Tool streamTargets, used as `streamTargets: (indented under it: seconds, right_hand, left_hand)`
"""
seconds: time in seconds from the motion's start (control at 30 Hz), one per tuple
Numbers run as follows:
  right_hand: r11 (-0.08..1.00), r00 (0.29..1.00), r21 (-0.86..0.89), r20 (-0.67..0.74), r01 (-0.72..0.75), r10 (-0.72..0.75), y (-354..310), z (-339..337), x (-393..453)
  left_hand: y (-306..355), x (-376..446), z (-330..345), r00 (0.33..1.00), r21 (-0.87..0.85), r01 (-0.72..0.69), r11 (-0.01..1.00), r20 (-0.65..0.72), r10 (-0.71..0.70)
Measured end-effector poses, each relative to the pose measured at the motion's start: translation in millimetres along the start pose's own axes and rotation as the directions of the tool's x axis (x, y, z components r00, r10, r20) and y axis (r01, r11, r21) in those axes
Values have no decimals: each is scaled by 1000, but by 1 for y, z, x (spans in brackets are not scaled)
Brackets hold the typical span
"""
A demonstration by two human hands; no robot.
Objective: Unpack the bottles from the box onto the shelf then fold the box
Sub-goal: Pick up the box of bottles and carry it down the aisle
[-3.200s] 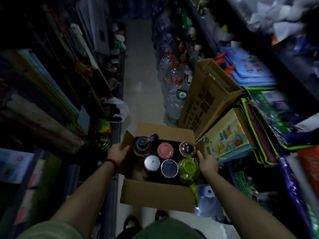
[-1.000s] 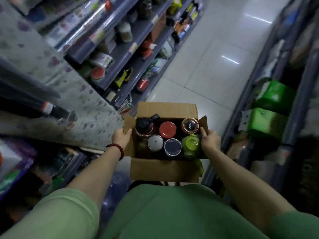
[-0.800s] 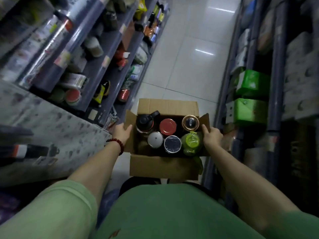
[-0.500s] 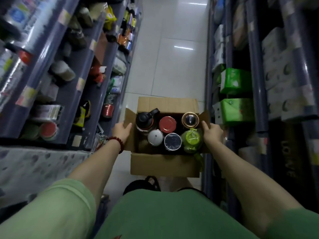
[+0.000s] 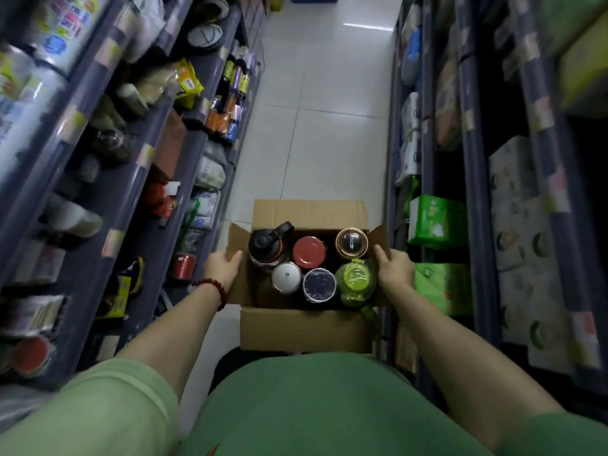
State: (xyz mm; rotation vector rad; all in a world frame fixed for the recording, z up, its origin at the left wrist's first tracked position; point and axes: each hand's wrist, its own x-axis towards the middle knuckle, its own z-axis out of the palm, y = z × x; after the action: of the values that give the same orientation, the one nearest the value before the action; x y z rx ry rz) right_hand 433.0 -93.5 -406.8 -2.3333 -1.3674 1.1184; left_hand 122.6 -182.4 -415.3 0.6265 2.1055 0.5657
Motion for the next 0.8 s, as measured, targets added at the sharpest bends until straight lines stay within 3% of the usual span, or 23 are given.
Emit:
streamTargets:
  seconds: [0.47,0.67,0.8]
  right_hand:
    - [998,998,41,-46,-43,45,-121,-6,155]
    - [1000,999,-12,-38,6,-6,-183,-16,213]
    - [997,998,-36,33,61,-60,-222,-18,264]
  left_hand:
    - [154,141,14,1000,31,-8,999,20,7]
    - [216,189,11,1000,1,-19,1000,-26,19]
    - [238,220,15,996,-47,50,998,-69,-54]
